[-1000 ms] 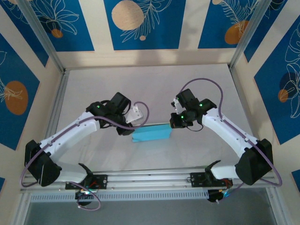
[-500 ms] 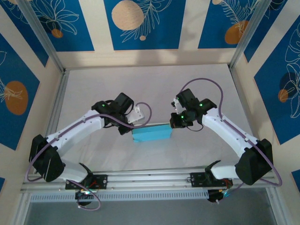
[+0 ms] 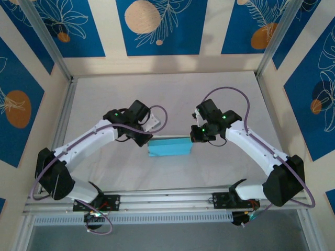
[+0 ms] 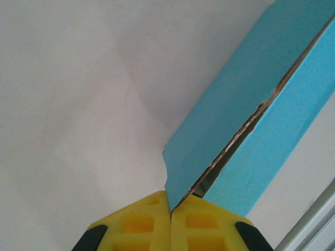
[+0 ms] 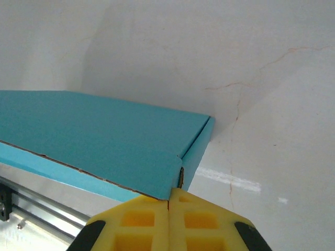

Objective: Fold the paper box

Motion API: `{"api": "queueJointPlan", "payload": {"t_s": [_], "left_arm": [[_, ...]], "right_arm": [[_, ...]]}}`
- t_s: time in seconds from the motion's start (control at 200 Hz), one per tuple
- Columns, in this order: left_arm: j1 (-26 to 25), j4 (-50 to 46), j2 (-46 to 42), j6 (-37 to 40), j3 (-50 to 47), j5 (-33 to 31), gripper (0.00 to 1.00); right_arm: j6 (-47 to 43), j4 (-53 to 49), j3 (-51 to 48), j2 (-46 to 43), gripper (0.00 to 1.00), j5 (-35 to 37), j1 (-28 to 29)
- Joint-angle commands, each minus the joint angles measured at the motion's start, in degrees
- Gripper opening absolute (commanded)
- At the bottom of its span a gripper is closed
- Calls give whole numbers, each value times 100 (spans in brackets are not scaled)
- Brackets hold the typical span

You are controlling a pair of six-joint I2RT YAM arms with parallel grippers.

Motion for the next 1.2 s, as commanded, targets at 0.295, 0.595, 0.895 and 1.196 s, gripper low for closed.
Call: {"api": "queueJointPlan", "payload": {"t_s": [0.295, 0.595, 0.895, 1.196], "left_arm": [[47, 267, 224, -1702, 205, 313, 0], [180, 359, 202, -2410, 50, 562, 0], [274, 698, -28, -2915, -417, 944, 0], [265, 1063, -394, -3235, -975, 963, 0]], "right_arm": [[1035, -155, 24, 134, 0, 534, 341], [1464, -93, -91, 89, 0, 715, 441], [1755, 35, -227, -55, 0, 699, 424], [1908, 155, -413, -179, 0, 799, 433]]}}
